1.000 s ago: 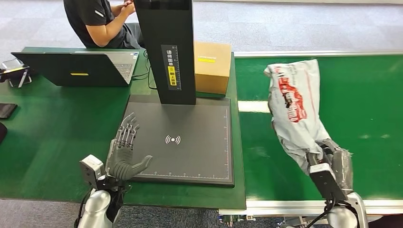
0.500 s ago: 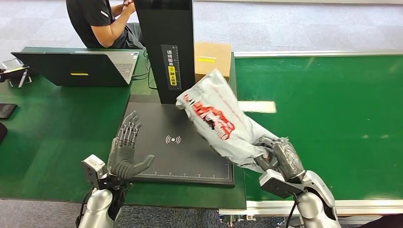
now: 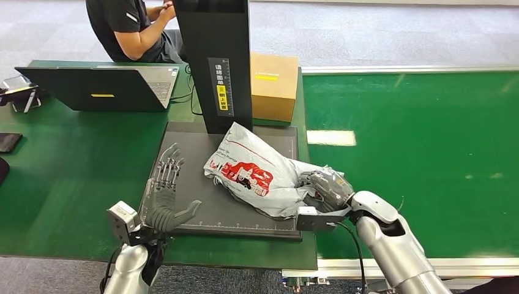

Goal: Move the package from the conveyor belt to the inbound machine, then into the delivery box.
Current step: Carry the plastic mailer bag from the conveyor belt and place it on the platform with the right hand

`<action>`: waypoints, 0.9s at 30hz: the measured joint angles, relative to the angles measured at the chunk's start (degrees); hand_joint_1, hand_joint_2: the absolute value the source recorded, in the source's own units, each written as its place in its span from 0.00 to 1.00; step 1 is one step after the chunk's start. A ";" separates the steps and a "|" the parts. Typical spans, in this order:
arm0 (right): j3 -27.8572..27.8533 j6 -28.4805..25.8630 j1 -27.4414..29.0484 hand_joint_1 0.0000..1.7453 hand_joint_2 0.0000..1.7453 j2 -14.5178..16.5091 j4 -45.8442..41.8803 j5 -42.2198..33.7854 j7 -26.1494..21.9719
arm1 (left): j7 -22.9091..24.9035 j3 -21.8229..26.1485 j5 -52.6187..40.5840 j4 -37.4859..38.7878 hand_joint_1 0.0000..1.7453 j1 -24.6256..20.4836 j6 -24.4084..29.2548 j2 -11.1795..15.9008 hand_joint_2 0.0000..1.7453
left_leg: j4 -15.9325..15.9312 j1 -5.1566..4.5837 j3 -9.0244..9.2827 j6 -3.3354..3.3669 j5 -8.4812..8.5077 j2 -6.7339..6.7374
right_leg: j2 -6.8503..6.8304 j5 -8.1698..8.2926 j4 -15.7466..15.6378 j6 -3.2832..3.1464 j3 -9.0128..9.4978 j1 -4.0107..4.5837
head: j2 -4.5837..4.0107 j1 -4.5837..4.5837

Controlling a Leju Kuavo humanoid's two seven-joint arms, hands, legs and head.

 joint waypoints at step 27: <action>9.45 -2.78 -8.93 0.31 1.00 5.48 9.87 -13.43 -15.34 | 0.02 -5.57 2.98 3.57 0.00 -4.17 -1.38 1.67 1.00 | 0.01 0.00 -0.03 0.02 0.03 -0.03 | -0.02 0.00 0.01 0.00 -0.01 -0.02 | 0.00 0.00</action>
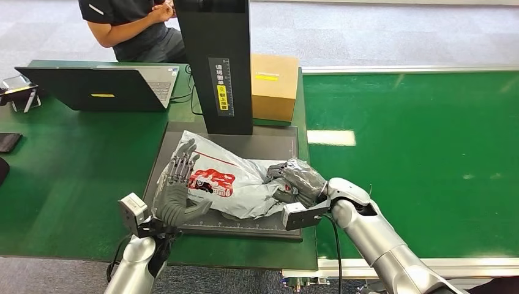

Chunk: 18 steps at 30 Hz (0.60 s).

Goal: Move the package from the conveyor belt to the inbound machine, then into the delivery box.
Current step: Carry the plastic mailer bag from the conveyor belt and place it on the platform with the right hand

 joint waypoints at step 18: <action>-5.53 -7.26 6.00 0.00 1.00 1.35 -5.88 -15.05 -0.54 | 0.00 -0.24 1.00 1.40 0.00 -0.10 0.92 0.85 1.00 | 0.00 0.00 0.00 0.00 -0.01 0.00 | 0.00 -0.01 0.00 -0.01 -0.03 0.02 | 0.00 0.00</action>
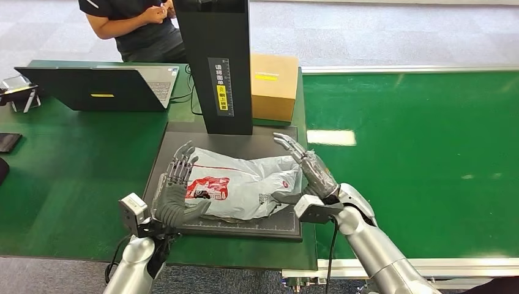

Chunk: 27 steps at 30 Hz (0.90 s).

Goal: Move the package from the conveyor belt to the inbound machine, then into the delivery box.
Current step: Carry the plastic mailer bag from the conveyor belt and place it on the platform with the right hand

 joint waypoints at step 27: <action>-19.23 10.64 15.32 0.00 1.00 11.47 -14.14 -13.78 2.48 | 1.16 0.32 -0.67 -0.21 0.00 1.26 0.15 -0.10 1.00 | -0.02 0.00 0.00 0.00 0.00 0.00 | 0.00 -0.01 0.00 -0.01 0.01 0.00 | 0.00 -0.01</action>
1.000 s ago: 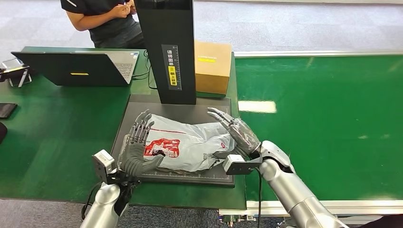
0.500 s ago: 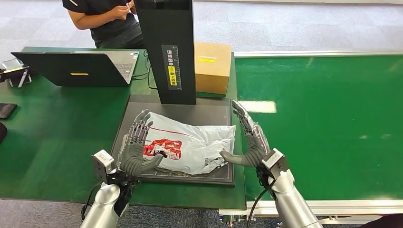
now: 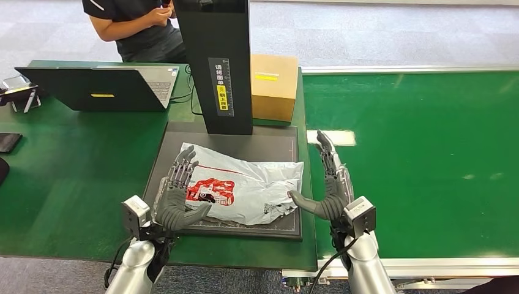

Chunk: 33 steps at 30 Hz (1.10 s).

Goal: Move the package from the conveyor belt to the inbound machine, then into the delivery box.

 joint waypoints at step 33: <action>-6.14 3.84 2.14 0.00 1.00 2.34 -1.18 -0.37 0.83 | 21.01 -8.88 -47.79 5.78 0.29 -6.83 17.62 -0.03 1.00 | 0.01 0.00 0.00 0.00 0.00 0.00 | 0.00 0.00 0.00 0.00 0.00 0.00 | 0.00 0.00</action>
